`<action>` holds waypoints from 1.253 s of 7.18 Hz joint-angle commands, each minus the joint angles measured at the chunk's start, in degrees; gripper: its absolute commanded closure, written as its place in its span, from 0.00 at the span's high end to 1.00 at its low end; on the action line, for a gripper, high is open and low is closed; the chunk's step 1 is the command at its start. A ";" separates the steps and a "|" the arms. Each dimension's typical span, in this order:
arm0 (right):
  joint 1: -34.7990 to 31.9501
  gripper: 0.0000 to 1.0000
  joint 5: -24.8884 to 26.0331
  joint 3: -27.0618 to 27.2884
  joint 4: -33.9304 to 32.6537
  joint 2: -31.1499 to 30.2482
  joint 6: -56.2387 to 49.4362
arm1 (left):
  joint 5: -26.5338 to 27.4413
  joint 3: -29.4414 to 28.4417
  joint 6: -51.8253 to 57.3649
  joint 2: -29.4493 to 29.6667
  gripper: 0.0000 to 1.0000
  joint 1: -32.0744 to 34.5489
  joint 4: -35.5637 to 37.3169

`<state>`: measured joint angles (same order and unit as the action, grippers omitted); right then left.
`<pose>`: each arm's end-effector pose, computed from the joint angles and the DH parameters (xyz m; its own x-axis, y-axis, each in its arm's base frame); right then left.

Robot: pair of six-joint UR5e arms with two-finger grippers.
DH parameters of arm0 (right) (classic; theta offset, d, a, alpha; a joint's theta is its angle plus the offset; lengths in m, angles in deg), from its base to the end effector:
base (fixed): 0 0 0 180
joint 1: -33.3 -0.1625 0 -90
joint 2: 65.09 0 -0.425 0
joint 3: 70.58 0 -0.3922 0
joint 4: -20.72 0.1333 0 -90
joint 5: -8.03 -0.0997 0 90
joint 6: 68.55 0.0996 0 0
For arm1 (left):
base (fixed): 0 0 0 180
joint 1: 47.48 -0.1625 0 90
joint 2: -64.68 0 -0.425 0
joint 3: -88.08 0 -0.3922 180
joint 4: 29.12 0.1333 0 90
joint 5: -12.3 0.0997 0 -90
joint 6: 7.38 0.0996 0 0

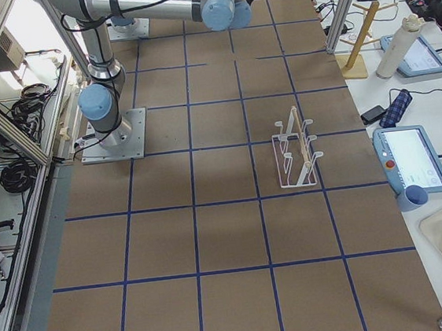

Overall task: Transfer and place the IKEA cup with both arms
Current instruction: 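Carry the cup toward the left gripper while the left arm rises to meet it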

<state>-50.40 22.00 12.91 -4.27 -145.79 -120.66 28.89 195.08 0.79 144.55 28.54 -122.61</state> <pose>0.1764 -0.4982 0.4614 -0.1195 0.2684 -0.9559 -0.0861 0.9564 0.2793 -0.1235 -0.4508 0.4881 -0.2668 -0.0982 0.9587 -0.2018 0.9784 0.0440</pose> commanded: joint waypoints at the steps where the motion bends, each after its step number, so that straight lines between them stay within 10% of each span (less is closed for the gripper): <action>1: -3.38 0.44 -5.86 0.00 1.08 -0.60 -0.10 | -8.40 1.55 -0.26 -0.24 1.00 -0.08 0.23; 9: -8.23 0.49 -9.41 0.97 0.02 -0.16 -0.10 | -12.04 2.42 -0.61 -1.82 1.00 1.24 -0.20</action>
<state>-58.05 13.07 13.93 -4.24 -145.97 -120.75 16.11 196.95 0.27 142.94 29.69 -122.32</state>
